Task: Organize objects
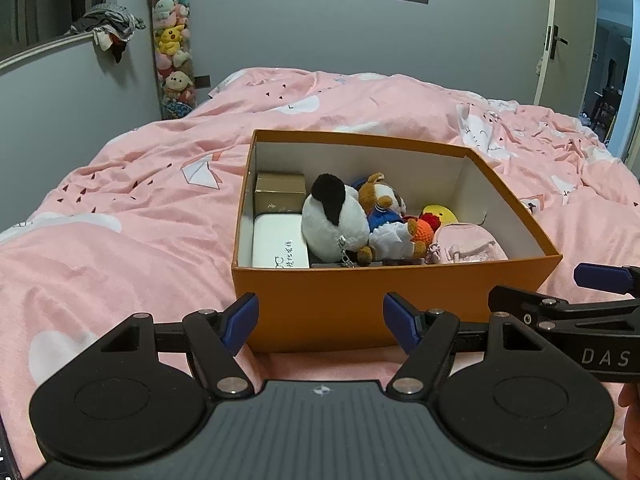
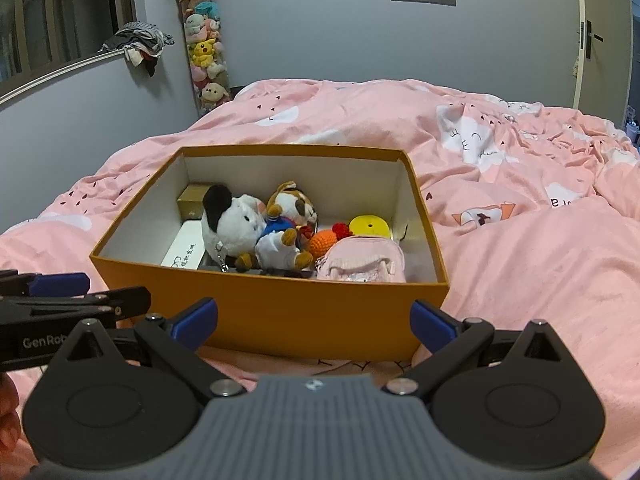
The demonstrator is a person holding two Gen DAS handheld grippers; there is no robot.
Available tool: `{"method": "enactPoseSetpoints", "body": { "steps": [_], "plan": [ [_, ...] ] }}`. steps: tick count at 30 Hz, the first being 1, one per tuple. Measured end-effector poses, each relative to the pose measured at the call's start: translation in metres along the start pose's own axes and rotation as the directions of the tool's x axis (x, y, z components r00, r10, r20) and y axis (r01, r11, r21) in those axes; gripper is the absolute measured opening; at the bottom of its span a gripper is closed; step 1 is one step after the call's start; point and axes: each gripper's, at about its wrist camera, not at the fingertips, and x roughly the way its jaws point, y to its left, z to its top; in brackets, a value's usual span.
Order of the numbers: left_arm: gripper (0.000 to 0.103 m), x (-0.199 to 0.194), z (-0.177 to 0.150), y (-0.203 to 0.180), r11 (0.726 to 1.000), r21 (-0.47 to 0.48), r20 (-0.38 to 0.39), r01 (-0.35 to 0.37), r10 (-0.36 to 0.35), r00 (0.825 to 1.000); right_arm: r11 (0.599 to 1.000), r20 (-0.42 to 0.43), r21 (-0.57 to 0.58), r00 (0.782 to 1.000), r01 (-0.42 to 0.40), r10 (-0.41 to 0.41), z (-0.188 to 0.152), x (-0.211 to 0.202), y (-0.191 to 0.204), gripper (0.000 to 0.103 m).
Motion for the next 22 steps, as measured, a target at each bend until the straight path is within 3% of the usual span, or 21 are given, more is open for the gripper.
{"method": "enactPoseSetpoints", "body": {
  "steps": [22],
  "plan": [
    [0.083, -0.0021, 0.0023, 0.0035, 1.000, -0.015, 0.011, 0.005, -0.005, 1.000, 1.000, -0.025, -0.004, 1.000, -0.004, 0.003, -0.0014, 0.0029, 0.0028, 0.102]
  ]
}}
